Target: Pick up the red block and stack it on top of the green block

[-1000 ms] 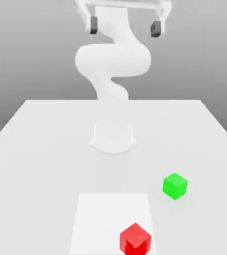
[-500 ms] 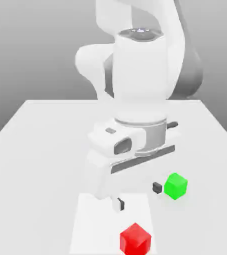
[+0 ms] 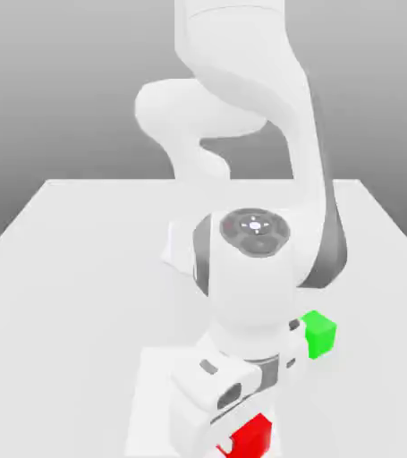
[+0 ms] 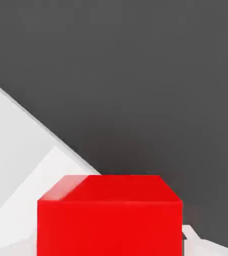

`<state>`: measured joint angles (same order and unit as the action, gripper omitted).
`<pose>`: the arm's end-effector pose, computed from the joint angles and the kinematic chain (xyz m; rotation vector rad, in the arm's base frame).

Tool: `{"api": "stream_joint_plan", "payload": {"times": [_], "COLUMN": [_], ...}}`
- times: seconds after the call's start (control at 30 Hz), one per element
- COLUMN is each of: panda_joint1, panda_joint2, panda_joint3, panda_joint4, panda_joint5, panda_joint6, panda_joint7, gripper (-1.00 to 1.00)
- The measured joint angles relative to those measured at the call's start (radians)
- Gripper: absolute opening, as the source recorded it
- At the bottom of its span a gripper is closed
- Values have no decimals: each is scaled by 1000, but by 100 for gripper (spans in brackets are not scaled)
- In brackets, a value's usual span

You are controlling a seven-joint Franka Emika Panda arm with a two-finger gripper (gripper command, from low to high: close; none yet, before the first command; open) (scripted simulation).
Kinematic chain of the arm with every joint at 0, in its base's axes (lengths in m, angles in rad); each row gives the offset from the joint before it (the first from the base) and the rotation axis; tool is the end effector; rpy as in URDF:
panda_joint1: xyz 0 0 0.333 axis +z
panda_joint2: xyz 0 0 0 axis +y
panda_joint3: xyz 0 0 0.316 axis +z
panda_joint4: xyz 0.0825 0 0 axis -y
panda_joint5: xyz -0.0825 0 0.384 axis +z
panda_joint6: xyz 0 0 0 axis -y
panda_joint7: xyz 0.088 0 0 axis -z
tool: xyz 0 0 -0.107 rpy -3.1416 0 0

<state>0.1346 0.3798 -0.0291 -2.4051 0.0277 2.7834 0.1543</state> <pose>0.4905 0.0498 0.1578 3.1383 -0.1141 -0.0017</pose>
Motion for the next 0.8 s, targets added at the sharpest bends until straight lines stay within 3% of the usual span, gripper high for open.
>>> {"api": "stream_joint_plan", "payload": {"times": [0.13,0.43,0.67,0.8], "panda_joint1": [7,198,240,217], "panda_joint2": [-132,-419,-609,-521], "panda_joint3": [0,128,257,283], "panda_joint4": [-27,-288,-496,-512], "panda_joint5": [-1,135,111,53], "panda_joint6": [-105,-123,-107,-4], "panda_joint7": [10,271,568,637], "gripper": [-100,-100,-100,-100]}}
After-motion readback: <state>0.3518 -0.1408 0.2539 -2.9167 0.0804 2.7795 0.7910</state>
